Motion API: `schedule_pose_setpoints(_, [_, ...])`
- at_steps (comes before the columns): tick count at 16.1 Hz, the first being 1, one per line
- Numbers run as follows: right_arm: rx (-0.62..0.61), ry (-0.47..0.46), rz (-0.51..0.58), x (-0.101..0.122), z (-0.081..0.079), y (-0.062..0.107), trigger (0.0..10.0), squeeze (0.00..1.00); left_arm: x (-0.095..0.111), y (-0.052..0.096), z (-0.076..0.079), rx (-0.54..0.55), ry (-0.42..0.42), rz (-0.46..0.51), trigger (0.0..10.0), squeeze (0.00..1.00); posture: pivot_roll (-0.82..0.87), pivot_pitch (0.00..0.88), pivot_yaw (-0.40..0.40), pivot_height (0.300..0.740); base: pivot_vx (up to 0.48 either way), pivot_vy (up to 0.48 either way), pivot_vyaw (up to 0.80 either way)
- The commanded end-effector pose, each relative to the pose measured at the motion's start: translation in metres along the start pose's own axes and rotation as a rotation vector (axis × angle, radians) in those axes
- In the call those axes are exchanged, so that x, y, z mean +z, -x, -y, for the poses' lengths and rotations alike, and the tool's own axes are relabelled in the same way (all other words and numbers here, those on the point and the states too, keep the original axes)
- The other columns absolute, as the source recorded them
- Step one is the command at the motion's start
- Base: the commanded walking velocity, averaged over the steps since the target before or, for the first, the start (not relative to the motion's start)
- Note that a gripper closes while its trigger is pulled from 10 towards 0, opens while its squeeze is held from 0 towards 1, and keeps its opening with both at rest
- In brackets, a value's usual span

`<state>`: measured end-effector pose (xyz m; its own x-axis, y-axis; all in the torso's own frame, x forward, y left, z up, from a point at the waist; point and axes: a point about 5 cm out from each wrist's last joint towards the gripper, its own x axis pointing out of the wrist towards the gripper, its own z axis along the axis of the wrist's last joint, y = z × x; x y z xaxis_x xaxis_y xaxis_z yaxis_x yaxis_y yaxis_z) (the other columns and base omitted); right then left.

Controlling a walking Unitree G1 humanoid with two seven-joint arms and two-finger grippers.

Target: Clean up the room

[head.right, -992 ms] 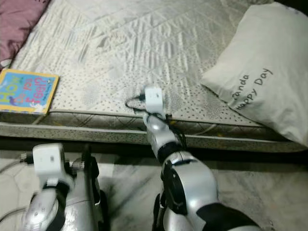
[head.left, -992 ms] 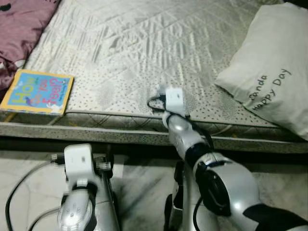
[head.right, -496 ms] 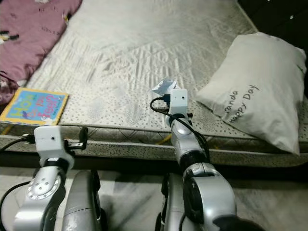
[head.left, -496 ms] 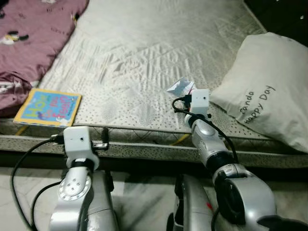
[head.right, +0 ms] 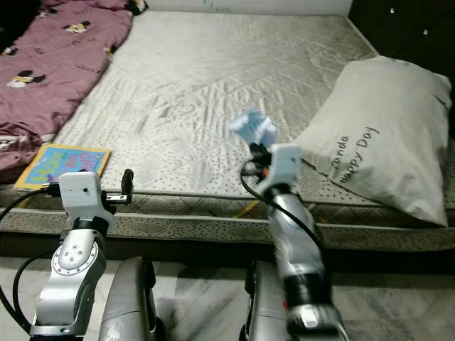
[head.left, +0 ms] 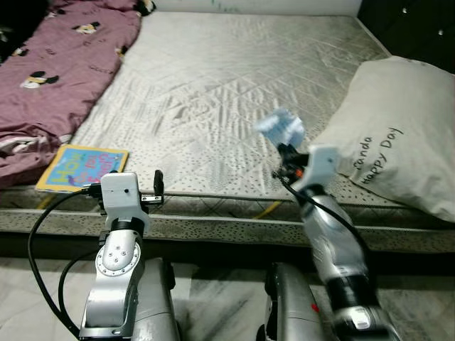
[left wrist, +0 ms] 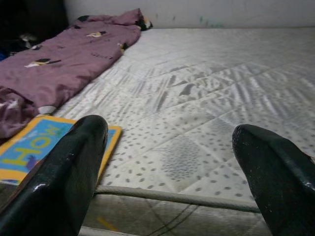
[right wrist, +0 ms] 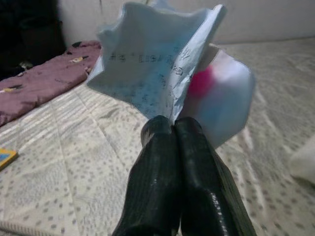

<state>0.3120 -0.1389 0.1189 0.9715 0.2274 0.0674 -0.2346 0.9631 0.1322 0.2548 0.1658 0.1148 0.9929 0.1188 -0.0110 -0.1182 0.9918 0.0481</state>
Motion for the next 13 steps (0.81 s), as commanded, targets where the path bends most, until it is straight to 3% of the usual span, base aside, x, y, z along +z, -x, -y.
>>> schedule_pose_setpoints(1, [0.015, -0.003, -0.003, 0.005, 0.001, 0.007, 0.0, 0.0, -0.005, 0.001, -0.005, 0.009, -0.01, -0.003, 10.0, 0.0, -0.02, 0.0, 0.004, 0.545, 0.0, 0.0, 0.0])
schedule_pose_setpoints(3, [0.032, -0.017, -0.008, 0.011, 0.004, 0.029, 0.0, 0.0, -0.015, 0.009, -0.012, 0.006, -0.007, -0.027, 10.0, 0.0, -0.04, 0.0, 0.014, 0.545, 0.0, 0.0, 0.0])
schedule_pose_setpoints(5, [0.05, -0.015, 0.011, 0.018, 0.0, 0.033, 0.0, 0.0, -0.019, 0.012, -0.008, -0.015, -0.002, -0.04, 10.0, 0.0, -0.06, 0.0, 0.024, 0.545, 0.0, 0.0, 0.0])
schedule_pose_setpoints(6, [0.068, -0.014, 0.038, 0.028, -0.006, 0.031, 2.1, 0.0, -0.016, 0.01, -0.002, -0.041, 0.014, -0.028, 10.0, 0.0, -0.07, 0.0, 0.028, 0.545, 0.0, 0.0, 0.0])
schedule_pose_setpoints(7, [0.077, -0.044, 0.055, 0.032, -0.008, 0.03, 10.0, 0.0, -0.015, 0.009, 0.0, -0.048, 0.02, -0.021, 10.0, 0.0, -0.07, 0.0, 0.029, 0.545, 0.0, 0.0, 0.0])
schedule_pose_setpoints(13, [0.137, -0.075, 0.051, 0.043, -0.024, 0.029, 10.0, 0.0, -0.013, 0.005, 0.002, -0.057, 0.038, -0.004, 10.0, 0.0, -0.07, 0.0, 0.02, 0.599, 0.0, 0.0, 0.0])
